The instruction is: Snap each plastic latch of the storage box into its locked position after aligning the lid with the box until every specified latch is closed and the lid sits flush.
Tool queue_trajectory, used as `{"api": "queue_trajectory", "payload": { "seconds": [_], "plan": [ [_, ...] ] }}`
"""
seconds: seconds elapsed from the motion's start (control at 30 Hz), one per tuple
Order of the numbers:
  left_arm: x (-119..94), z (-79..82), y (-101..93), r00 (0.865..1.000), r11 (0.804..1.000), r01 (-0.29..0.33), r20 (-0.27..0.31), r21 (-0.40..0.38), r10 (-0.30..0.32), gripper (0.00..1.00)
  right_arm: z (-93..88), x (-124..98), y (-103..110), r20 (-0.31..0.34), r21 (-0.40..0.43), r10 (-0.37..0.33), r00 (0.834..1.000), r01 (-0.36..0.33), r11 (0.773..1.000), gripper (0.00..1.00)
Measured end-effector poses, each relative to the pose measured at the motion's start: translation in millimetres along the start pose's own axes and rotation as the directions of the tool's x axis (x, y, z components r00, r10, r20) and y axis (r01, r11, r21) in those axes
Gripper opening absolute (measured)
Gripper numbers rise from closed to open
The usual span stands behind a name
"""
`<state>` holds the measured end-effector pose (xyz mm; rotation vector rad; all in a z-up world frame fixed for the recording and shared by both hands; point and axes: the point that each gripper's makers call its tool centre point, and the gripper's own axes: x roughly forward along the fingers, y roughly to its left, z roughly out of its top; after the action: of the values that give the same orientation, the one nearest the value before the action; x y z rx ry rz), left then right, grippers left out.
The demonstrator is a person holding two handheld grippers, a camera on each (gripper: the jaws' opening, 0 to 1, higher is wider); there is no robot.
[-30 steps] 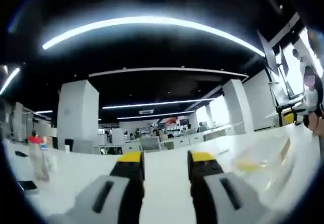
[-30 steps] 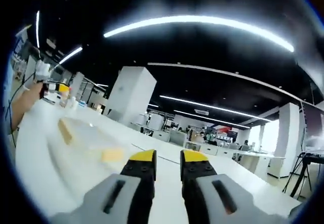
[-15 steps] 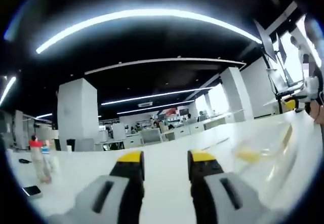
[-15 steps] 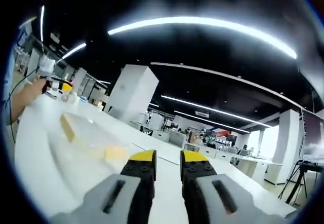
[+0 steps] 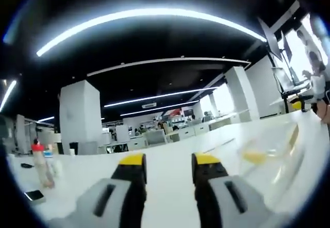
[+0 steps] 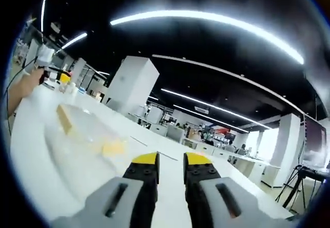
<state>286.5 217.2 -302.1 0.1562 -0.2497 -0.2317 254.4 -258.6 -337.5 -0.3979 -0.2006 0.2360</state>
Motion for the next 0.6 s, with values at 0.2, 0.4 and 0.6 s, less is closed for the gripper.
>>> {"api": "queue_trajectory", "payload": {
  "seconds": [0.2, 0.4, 0.6],
  "plan": [
    [0.9, -2.3, -0.5, 1.000, 1.000, -0.003, -0.004, 0.005, 0.003, 0.34, 4.3, -1.8, 3.4, 0.022, -0.023, 0.001, 1.000, 0.000, 1.000, 0.18],
    [0.8, -6.6, 0.2, 1.000, 1.000, -0.006, -0.023, 0.013, 0.006, 0.34, 5.8, -2.7, 4.7, 0.031, -0.023, 0.006, 0.999, -0.005, 1.000, 0.18],
    [1.9, -5.3, -1.5, 1.000, 1.000, 0.011, -0.010, -0.007, -0.011, 0.36, 8.6, -3.0, 6.5, 0.043, -0.024, 0.012, 0.999, -0.011, 1.000, 0.18]
  ]
}}
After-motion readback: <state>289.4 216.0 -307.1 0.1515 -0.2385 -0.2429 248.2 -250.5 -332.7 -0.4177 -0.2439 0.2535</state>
